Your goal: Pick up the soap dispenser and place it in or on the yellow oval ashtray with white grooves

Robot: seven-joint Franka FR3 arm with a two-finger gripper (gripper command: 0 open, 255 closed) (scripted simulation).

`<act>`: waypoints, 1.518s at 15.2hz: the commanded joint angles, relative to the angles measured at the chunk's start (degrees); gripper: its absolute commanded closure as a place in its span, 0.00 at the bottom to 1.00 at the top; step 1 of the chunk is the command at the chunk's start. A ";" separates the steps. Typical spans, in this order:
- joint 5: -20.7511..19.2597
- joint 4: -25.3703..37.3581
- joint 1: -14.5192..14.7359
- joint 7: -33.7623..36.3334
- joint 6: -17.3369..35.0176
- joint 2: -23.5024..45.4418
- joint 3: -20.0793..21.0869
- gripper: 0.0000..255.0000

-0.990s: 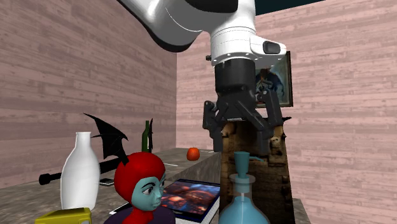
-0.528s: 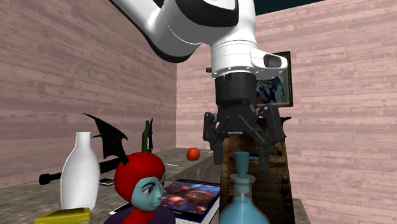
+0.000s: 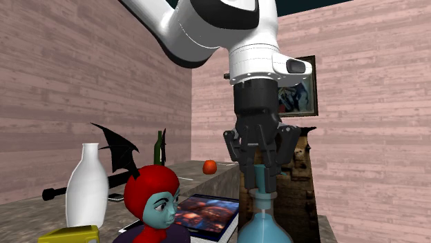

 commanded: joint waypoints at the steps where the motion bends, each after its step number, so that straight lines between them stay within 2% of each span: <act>1: 0.00 0.00 0.00 0.00 0.00 0.00 0.00 1.00; 6: 0.00 0.00 0.00 0.00 0.00 0.00 0.00 1.00; 23: 0.56 10.09 0.23 -0.35 -13.91 -3.84 1.28 1.00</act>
